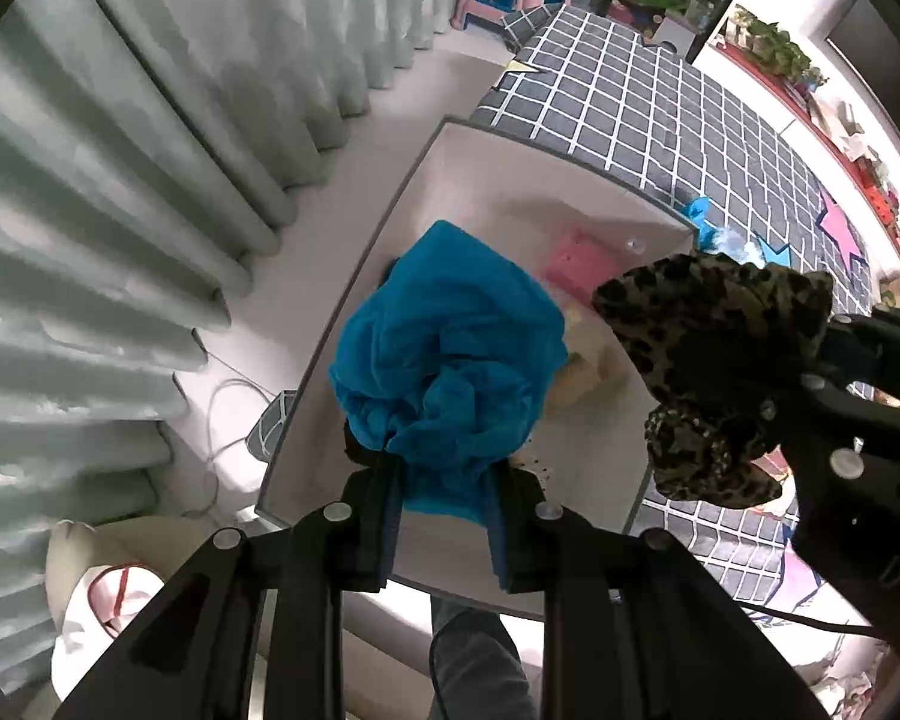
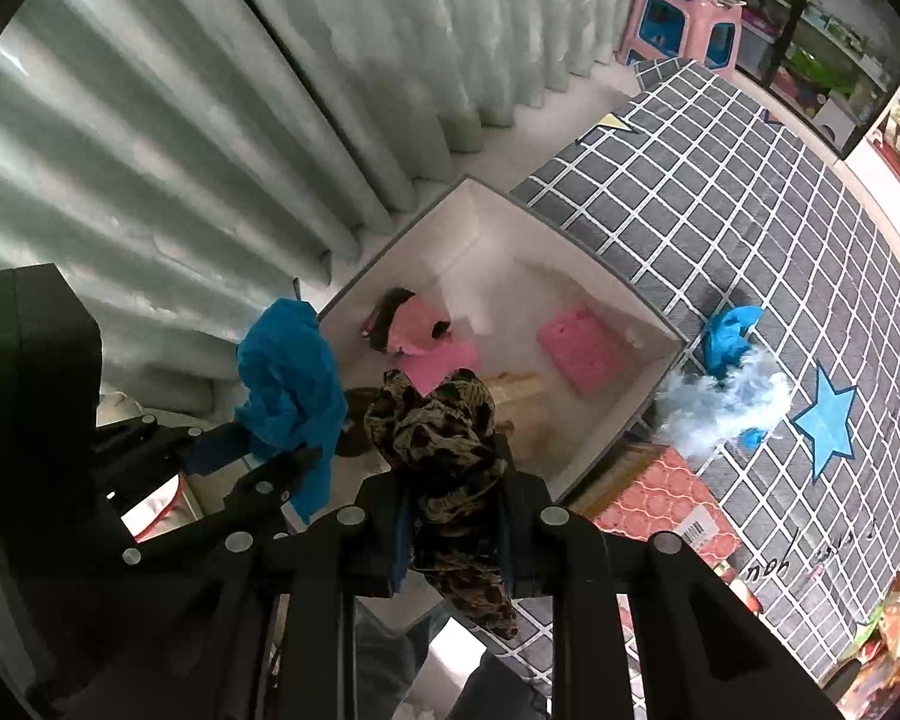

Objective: Organize soft objects
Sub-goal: 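Carry the blue cloth and leopard scrunchie over the white box with both tools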

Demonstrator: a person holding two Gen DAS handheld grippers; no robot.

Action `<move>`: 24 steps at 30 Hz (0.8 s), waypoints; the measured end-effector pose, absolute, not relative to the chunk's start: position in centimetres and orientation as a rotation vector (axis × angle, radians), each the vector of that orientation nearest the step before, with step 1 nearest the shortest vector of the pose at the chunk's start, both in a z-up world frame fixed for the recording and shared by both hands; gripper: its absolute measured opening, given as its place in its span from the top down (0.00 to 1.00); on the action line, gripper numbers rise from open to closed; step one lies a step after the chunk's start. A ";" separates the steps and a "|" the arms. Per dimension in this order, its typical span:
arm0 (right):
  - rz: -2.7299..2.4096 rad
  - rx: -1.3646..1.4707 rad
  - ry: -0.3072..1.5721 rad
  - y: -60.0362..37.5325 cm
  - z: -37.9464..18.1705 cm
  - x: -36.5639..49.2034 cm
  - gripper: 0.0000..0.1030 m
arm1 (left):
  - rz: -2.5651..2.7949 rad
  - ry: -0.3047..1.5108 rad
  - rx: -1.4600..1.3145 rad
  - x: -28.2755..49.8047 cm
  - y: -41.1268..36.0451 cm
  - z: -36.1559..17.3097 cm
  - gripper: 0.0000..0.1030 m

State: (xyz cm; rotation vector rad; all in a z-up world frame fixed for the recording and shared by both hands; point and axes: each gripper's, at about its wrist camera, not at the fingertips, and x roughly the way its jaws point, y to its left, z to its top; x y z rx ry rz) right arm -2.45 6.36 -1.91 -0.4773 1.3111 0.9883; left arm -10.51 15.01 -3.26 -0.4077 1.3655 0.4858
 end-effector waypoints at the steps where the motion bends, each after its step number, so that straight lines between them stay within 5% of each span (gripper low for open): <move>1: 0.989 -0.478 1.313 6.4 -2.0 -2.5 0.77 | 0.486 1.368 -0.408 -10.5 15.0 -3.4 0.75; 24: 0.987 -0.480 1.371 7.6 -4.0 -1.8 0.77 | 0.481 1.419 -0.418 -10.0 15.4 -5.4 0.74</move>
